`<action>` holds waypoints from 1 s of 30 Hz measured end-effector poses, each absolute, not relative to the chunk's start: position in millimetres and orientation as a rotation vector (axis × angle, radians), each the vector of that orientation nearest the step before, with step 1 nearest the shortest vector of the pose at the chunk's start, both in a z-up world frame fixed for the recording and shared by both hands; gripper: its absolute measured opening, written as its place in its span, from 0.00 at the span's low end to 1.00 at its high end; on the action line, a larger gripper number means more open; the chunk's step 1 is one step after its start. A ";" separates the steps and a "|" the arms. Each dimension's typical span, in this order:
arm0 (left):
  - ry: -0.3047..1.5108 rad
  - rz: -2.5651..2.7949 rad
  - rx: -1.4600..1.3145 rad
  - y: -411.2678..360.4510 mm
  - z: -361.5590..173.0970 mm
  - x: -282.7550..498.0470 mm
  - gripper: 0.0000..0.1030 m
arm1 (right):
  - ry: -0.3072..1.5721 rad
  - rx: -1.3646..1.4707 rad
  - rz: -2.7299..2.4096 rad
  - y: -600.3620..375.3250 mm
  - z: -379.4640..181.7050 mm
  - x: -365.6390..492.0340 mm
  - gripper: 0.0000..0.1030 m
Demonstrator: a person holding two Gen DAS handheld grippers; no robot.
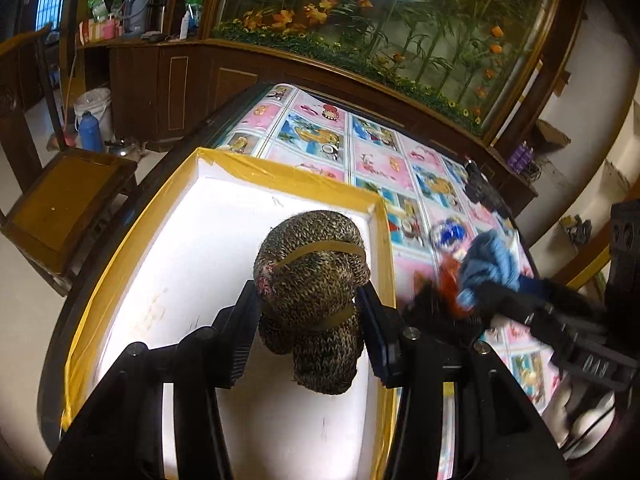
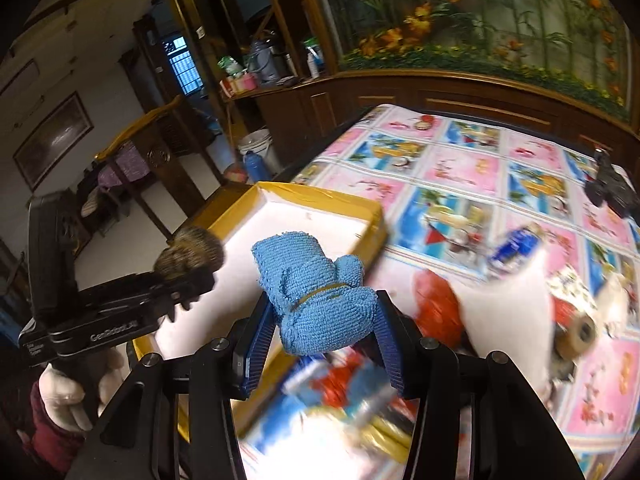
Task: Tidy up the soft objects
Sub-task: 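Lower the knit ball into the tray with the left tool while the right drops the glove, then withdraw both open tools from the tray back over the table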
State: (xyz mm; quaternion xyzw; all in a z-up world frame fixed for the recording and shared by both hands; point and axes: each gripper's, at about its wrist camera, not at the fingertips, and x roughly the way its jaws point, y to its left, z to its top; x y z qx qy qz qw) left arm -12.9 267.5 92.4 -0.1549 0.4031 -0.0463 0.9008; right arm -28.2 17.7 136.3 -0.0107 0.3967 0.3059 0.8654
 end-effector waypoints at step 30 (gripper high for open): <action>0.824 -0.119 -0.502 287.7 100.0 5.3 0.59 | 0.777 -0.002 0.548 21.8 126.0 4.0 0.80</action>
